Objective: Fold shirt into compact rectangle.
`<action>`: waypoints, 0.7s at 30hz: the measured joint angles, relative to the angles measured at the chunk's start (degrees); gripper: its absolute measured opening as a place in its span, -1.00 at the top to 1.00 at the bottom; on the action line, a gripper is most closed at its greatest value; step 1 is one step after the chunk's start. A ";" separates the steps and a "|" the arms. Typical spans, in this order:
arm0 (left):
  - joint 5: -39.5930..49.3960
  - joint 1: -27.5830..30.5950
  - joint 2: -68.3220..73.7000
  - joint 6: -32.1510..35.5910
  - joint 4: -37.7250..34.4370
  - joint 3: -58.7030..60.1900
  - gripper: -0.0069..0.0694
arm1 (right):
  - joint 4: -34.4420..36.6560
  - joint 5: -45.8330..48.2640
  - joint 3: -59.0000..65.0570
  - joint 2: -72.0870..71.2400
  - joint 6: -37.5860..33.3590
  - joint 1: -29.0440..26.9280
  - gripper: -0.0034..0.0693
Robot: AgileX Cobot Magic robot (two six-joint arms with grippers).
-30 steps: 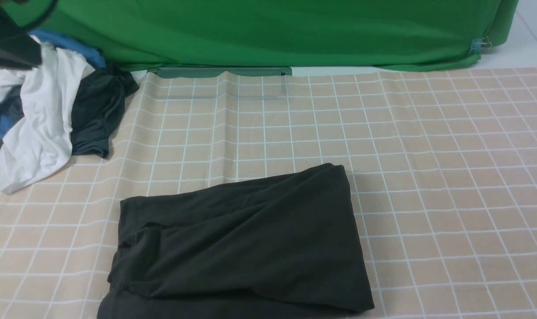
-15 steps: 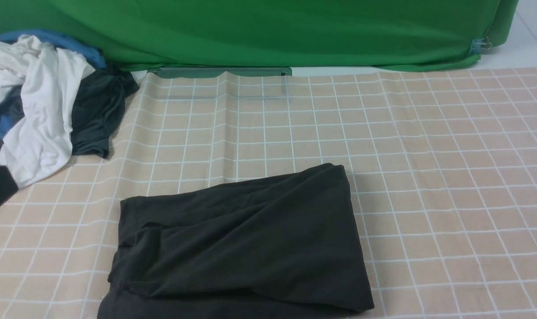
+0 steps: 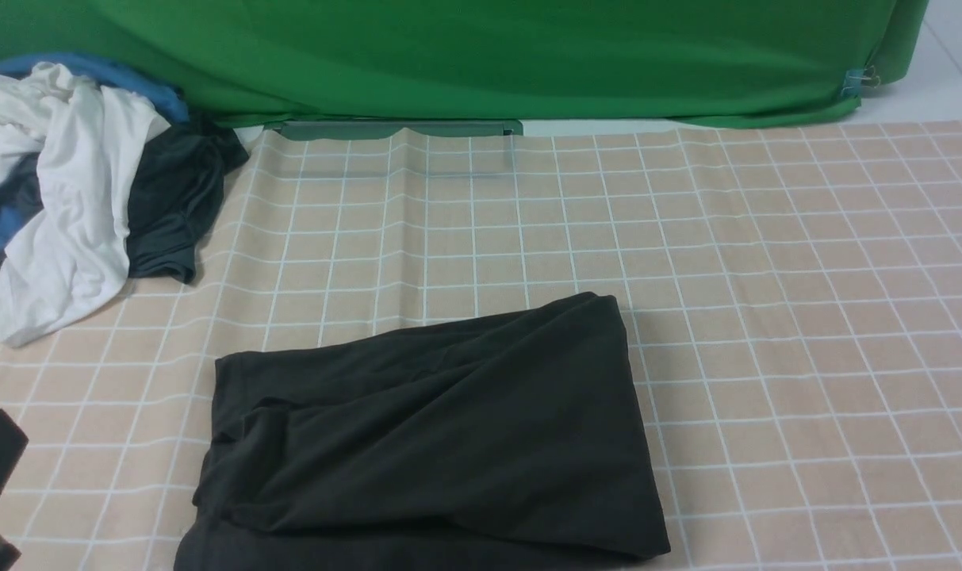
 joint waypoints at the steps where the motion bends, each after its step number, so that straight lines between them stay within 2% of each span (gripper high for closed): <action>1: -0.50 0.00 0.00 0.16 0.37 0.22 0.78 | 0.00 0.00 0.00 0.00 0.00 0.00 0.28; 8: -13.58 0.00 -0.70 0.56 0.36 8.78 0.78 | 0.00 -0.07 0.00 0.00 0.00 0.00 0.26; 14: -15.89 -2.04 -6.48 0.34 1.33 16.69 0.78 | 0.00 -0.07 0.00 0.00 0.00 0.00 0.25; 16: -15.84 -3.66 -6.97 -1.97 4.24 18.54 0.78 | 0.00 -0.07 0.00 0.00 0.00 0.00 0.25; 21: -15.69 -9.61 -7.30 -12.48 15.76 20.59 0.78 | 0.00 -0.01 0.00 0.00 0.00 0.00 0.25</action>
